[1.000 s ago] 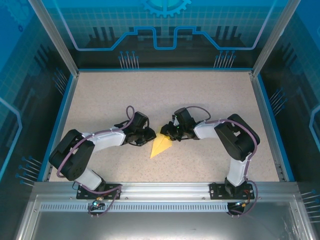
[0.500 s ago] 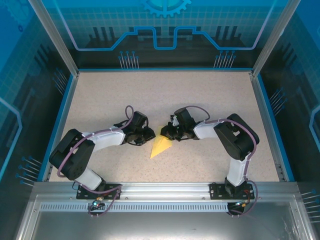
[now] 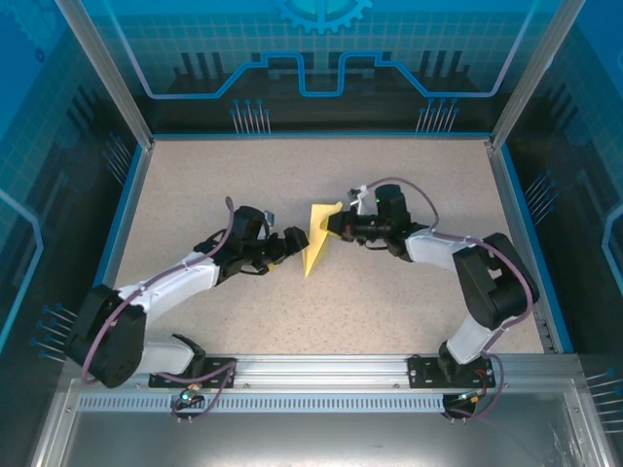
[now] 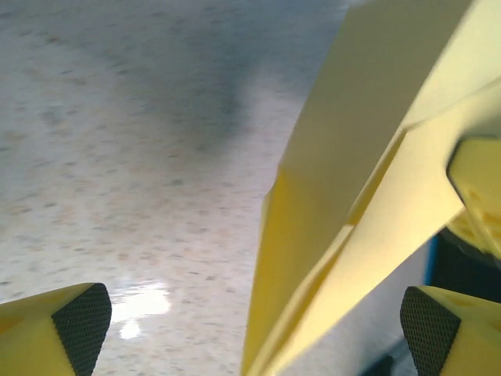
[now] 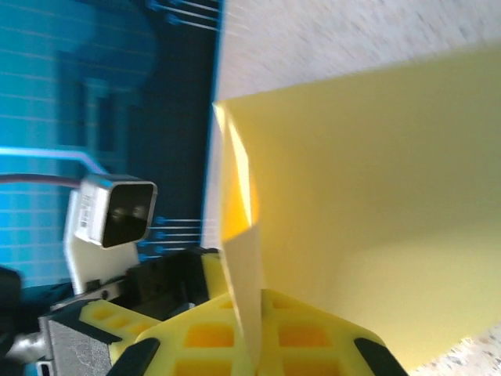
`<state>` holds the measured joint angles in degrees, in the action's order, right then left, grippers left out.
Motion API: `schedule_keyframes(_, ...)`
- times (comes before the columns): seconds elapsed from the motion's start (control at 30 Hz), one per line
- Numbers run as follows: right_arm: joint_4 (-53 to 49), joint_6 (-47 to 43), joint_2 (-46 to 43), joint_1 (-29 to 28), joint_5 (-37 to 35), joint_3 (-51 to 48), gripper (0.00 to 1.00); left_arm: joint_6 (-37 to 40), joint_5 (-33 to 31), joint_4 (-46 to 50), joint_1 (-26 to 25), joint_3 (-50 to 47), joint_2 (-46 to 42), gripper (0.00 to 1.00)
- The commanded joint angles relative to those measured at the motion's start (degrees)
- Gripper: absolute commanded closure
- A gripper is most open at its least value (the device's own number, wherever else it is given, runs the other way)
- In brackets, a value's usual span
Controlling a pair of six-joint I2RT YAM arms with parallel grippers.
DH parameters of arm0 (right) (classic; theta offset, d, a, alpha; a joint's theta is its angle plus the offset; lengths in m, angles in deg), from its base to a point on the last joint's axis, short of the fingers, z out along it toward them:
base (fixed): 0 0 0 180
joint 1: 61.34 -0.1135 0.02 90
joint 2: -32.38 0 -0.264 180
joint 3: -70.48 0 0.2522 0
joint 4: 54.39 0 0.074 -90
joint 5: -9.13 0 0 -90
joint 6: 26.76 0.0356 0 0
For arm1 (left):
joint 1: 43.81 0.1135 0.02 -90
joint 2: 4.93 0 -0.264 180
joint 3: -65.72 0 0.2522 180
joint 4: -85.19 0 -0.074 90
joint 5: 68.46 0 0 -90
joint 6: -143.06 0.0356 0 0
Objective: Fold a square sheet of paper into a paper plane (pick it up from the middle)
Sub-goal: Turn over the paper at the center of the table.
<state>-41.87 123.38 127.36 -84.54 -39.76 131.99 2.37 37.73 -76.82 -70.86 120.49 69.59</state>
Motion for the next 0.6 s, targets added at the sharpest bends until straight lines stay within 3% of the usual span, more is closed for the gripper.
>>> schedule_keyframes(0.0, 4.44, 2.34, -2.55, 2.55, 8.70, 2.12, 0.94, -1.25, 9.79, -6.76, 0.61, -0.87, -1.68, 0.01)
schedule_keyframes(0.17, 4.81, 7.01, -3.60, 3.73, 11.82, 6.00, 0.94, -6.39, 16.90, -17.17, 0.63, -0.96, -0.07, 0.01)
schedule_keyframes(0.4, 10.05, 14.56, -2.12, 3.25, 13.19, 6.66, 0.93, -11.51, 21.08, -29.01, 0.65, -1.37, 3.74, 0.02)
schedule_keyframes(0.57, 10.11, 14.86, -1.03, 2.77, 14.14, 5.76, 0.92, -11.81, 21.30, -33.65, 0.63, -1.38, 3.64, 0.17)
